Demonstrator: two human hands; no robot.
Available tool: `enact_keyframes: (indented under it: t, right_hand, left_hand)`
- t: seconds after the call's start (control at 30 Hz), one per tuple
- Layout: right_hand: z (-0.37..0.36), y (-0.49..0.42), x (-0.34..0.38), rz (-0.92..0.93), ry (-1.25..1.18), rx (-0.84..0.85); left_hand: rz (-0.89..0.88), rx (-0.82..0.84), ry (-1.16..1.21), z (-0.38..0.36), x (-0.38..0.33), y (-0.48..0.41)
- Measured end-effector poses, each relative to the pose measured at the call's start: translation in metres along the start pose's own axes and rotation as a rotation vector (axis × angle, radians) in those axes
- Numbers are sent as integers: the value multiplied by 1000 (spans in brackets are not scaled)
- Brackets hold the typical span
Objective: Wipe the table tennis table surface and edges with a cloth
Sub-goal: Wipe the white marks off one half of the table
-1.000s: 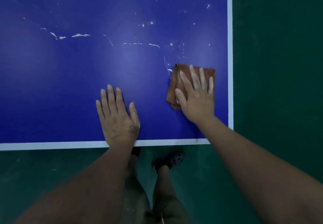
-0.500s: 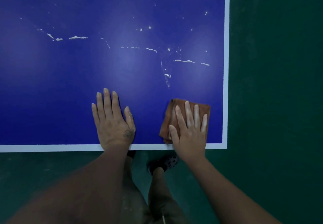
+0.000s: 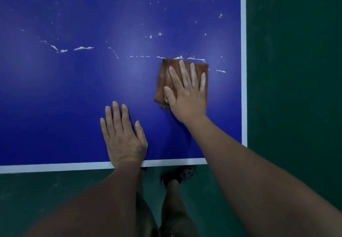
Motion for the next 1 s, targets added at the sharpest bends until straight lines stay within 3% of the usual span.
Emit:
enact_keyframes:
  t: [0.13,0.3,0.63,0.8,1.0]
  right_hand:
    - [-10,86,2,-4,-53,-39]
    - [-19,182,-33,-159,-10,23]
    - [4,85,-113,-267,10,2]
    - [4,120,-109,-163,6,24]
    - [-5,200,-121,-32,-12,70]
  left_hand:
    - [6,17,0,0,0,-1]
    - [4,31,-6,-2,1,-1]
    - [6,14,-22,-2,1,-2]
    - [-11,-3,-25,4,-4,2]
    - [302,13,-11,-6,-78,28]
Point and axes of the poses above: each hand's wrist, its own y-axis away from the middle knuckle, its own z-axis out of the back of the hand, x = y × z, the point moved 4 cm from there along -y, towards the middle knuckle, and after that the axes turned 2 degrees about x, right-handed, at the moved point
